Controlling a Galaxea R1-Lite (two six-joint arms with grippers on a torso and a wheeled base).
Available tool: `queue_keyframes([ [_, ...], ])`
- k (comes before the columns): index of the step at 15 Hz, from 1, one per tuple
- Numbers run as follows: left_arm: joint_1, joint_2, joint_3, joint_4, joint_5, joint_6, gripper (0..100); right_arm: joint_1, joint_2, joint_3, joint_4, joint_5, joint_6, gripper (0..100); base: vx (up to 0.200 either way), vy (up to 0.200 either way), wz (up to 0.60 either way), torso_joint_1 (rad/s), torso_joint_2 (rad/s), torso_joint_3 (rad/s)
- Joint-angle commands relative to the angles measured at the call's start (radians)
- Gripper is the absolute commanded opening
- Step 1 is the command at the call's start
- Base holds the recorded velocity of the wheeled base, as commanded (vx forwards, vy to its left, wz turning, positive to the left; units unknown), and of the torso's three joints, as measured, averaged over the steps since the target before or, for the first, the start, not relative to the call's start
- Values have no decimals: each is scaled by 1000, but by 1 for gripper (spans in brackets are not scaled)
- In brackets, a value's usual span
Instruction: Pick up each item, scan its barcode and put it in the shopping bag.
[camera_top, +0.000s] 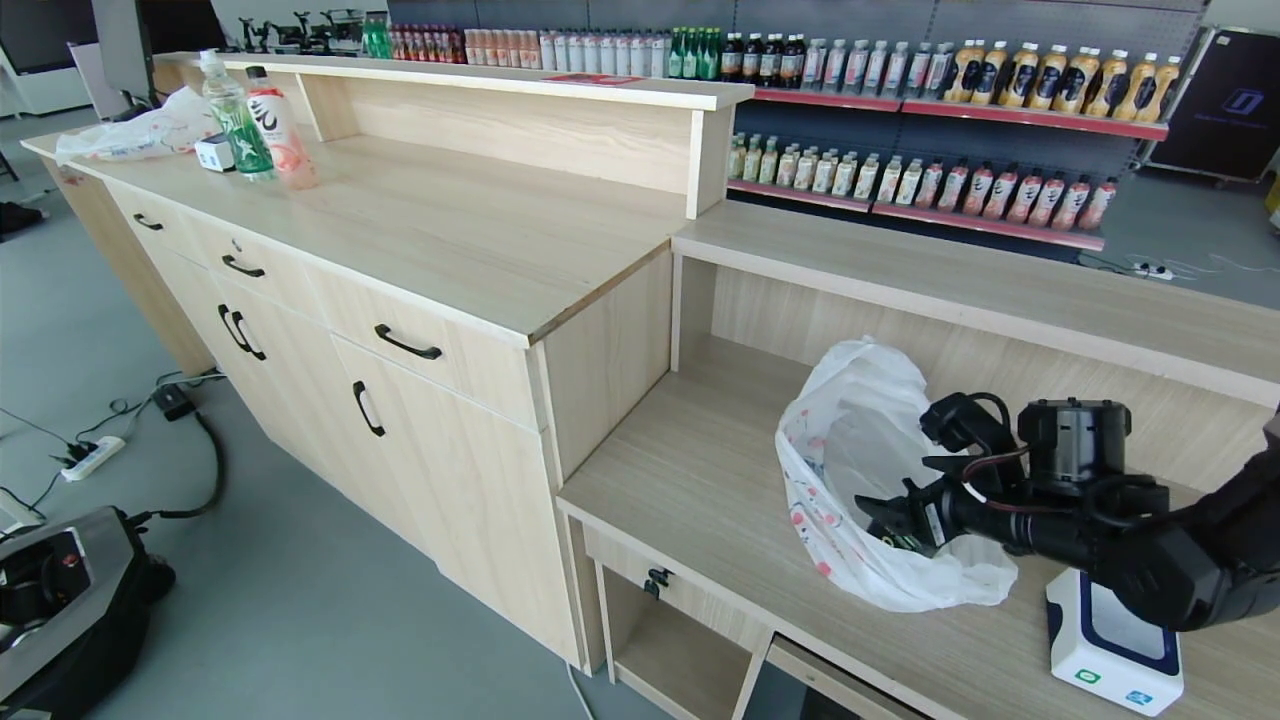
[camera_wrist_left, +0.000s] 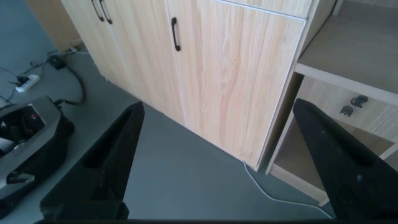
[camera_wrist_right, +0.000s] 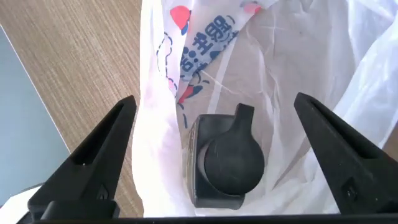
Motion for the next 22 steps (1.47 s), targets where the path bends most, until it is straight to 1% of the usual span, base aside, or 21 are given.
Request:
queue_keyframes([
  [1, 0, 0, 0, 0, 0, 0, 100, -26, -140, 2, 18, -26, -10, 100, 0, 0, 0, 0, 0, 0],
  [2, 0, 0, 0, 0, 0, 0, 100, -63, -232, -1, 79, -49, -10, 100, 0, 0, 0, 0, 0, 0],
  [4, 0, 0, 0, 0, 0, 0, 100, -151, -397, -1, 202, -60, -29, 100, 0, 0, 0, 0, 0, 0],
  [5, 0, 0, 0, 0, 0, 0, 100, -201, -465, -4, 268, -62, -61, 100, 0, 0, 0, 0, 0, 0],
  [6, 0, 0, 0, 0, 0, 0, 100, -224, -493, -5, 294, -62, -82, 100, 0, 0, 0, 0, 0, 0],
  [7, 0, 0, 0, 0, 0, 0, 100, -304, -563, -27, 353, -51, -150, 100, 0, 0, -600, 2, 2, -2],
  [9, 0, 0, 0, 0, 0, 0, 100, -338, -611, -127, 424, -22, -145, 100, 0, 0, -600, -2, 2, 5],
  [11, 0, 0, 0, 0, 0, 0, 100, -376, -620, -277, 542, -22, -133, 100, 0, 0, -600, 7, 5, 2],
  [12, 0, 0, 0, 0, 0, 0, 100, -414, -612, -378, 648, -23, -124, 100, 0, 0, -600, 2, -2, 2],
  [13, 0, 0, 0, 0, 0, 0, 100, -454, -605, -452, 771, -28, -122, 100, 0, 0, -600, -2, 2, 2],
  [15, 0, 0, 0, 0, 0, 0, 100, -525, -591, -527, 998, -65, -111, 100, 0, 0, -600, 2, 0, 2],
  [16, 0, 0, 0, 0, 0, 0, 100, -549, -571, -550, 1056, -105, -88, 100, 0, 0, -600, 2, -7, 2],
  [17, 0, 0, 0, 0, 0, 0, 100, -579, -528, -553, 1064, -171, -52, 100, 0, 0, -600, 2, 2, 2],
  [18, 0, 0, 0, 0, 0, 0, 100, -608, -479, -553, 1039, -175, -29, 100, 0, 0, -600, 2, 2, 2],
  [19, 0, 0, 0, 0, 0, 0, 100, -651, -407, -559, 992, -174, -24, 100, 0, 0, 0, 0, 0, 0],
  [22, 0, 0, 0, 0, 0, 0, 100, -750, -229, -562, 895, -174, -71, 100, 0, 0, 0, 0, 0, 0],
])
